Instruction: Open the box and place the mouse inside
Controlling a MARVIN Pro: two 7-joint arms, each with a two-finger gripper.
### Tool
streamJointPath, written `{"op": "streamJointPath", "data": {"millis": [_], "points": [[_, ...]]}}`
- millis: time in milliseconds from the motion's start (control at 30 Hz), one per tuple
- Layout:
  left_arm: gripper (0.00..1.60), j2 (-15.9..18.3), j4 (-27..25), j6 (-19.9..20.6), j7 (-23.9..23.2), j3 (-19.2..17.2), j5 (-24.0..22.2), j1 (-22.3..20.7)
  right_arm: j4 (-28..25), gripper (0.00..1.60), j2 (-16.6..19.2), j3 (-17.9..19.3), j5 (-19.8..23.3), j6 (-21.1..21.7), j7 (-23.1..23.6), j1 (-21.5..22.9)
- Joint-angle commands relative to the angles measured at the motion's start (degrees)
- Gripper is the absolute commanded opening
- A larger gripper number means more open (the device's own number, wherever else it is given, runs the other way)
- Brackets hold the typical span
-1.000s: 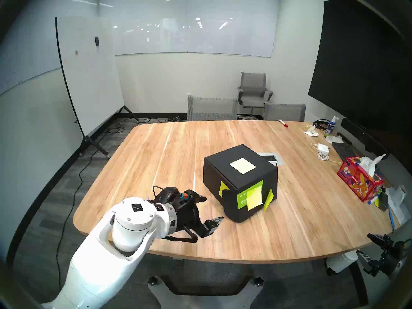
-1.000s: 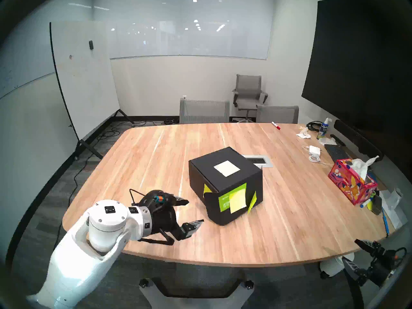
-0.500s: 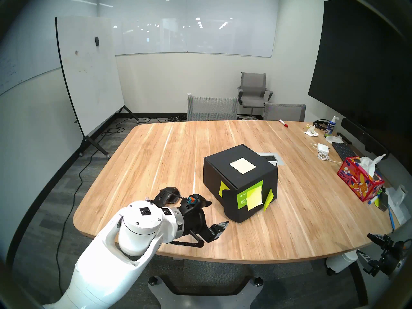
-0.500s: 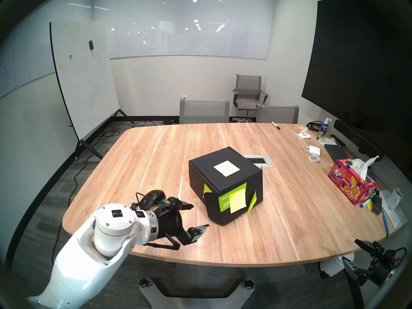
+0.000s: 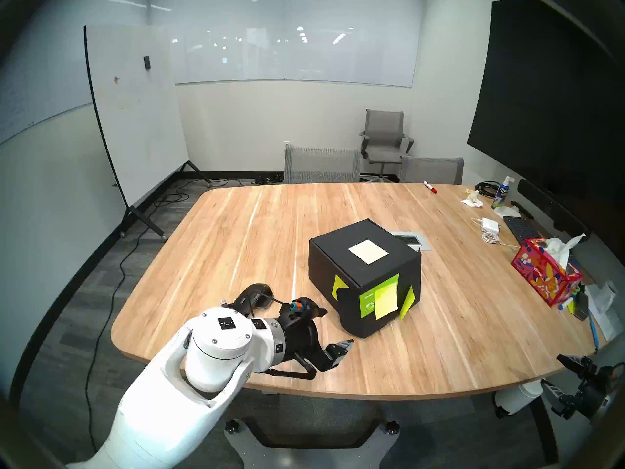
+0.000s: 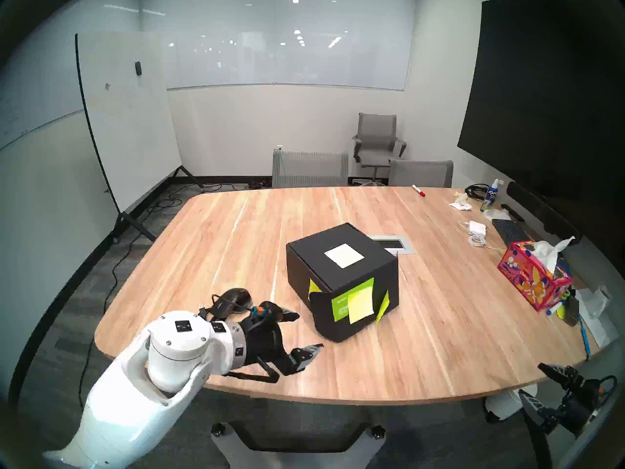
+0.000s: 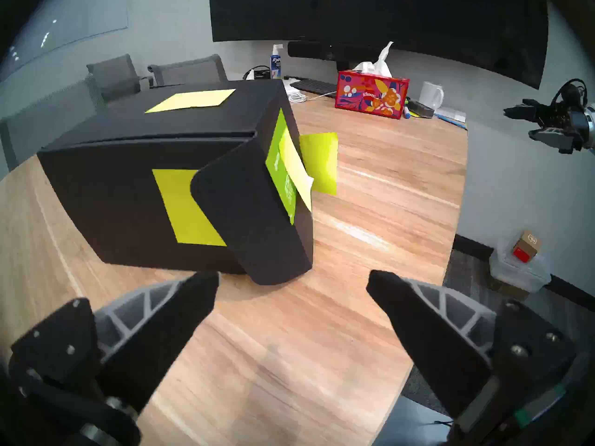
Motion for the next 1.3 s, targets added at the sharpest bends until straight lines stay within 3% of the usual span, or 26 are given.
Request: {"op": "streamJointPath", "data": {"millis": [0,467,1267], "points": [[1.60,-3.1,2.5,0.2,0.3,1.7,0.2,-4.4,-0.3,1.60,0.0,0.5,0.3,0.0,0.1,-0.1],[1.60,-6.2,8.6,0.9,2.2,3.9,0.1,-9.9,-0.3,1.60,-0.2,0.7,0.0,0.2,0.3,0.2],[1.60,-5.2,10.2,2.0,0.9,4.1,-1.0,-10.5,-0.3,1.60,-0.4,0.9,-0.3,0.4,0.5,0.6]]}}
